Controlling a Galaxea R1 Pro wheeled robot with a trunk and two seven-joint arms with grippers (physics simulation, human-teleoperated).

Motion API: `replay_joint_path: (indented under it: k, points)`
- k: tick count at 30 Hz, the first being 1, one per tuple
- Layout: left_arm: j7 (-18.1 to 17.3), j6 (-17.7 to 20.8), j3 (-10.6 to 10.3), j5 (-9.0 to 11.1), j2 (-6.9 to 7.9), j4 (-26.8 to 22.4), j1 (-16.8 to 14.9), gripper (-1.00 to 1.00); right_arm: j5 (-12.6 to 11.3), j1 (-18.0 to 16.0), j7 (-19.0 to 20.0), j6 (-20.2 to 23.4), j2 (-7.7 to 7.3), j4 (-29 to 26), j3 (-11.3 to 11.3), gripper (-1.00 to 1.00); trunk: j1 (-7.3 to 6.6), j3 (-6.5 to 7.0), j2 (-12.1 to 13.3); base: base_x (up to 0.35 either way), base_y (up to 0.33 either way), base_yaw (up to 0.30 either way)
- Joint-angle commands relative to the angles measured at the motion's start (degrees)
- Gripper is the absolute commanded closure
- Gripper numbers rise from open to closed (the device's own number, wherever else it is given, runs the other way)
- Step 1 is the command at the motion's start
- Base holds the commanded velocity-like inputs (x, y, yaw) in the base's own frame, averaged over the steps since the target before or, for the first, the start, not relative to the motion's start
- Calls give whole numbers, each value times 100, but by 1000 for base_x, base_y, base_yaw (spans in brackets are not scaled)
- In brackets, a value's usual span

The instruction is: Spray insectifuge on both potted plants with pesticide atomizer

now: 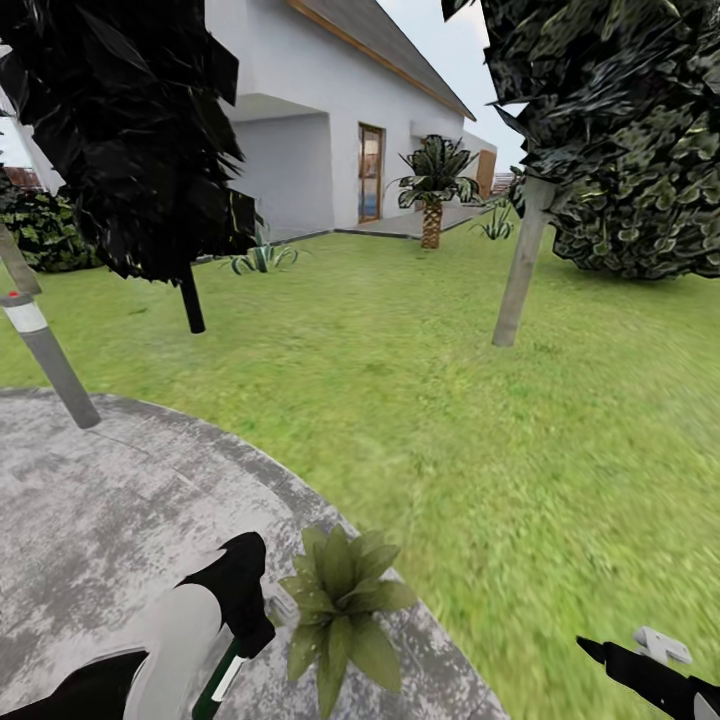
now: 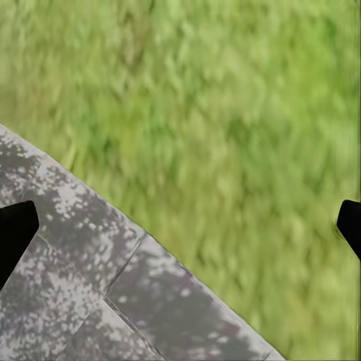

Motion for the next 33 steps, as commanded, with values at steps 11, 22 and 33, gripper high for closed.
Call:
replay_joint_path:
  k: [11,22,33]
  points:
    - [-26,29,45,-57,-5,272,-2,100,37,-2,32,40,2,-8,-49,-100,0,-6,-2,14,-45,267]
    - [-26,29,50,-57,1,279,-3,100,37,-1,32,40,2,-8,-49,-100,0,-6,-2,0,-140,98]
    - [-26,29,54,-57,12,279,-3,100,37,-2,32,40,2,-6,-49,-100,0,-6,-2,0,-299,245]
